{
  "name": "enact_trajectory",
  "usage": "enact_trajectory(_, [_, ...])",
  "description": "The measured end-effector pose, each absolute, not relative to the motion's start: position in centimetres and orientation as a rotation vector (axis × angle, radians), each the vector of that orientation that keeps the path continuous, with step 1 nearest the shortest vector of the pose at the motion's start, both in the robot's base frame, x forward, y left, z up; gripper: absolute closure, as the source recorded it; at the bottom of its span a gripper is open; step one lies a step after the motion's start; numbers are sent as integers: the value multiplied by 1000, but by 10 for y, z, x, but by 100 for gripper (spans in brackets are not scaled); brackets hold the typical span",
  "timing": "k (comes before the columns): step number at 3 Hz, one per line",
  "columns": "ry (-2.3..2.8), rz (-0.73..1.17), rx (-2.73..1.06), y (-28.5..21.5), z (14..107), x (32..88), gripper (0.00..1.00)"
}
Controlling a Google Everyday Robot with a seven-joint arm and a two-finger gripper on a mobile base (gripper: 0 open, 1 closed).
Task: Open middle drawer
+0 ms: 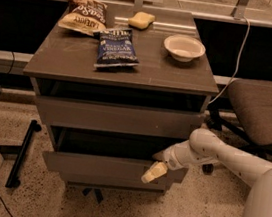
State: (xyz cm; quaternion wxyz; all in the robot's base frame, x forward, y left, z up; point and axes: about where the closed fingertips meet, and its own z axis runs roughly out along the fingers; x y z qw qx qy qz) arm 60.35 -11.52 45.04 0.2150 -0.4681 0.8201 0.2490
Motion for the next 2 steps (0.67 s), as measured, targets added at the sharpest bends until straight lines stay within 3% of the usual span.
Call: enact_trajectory(2, [2259, 646, -1409, -111, 453, 604, 0])
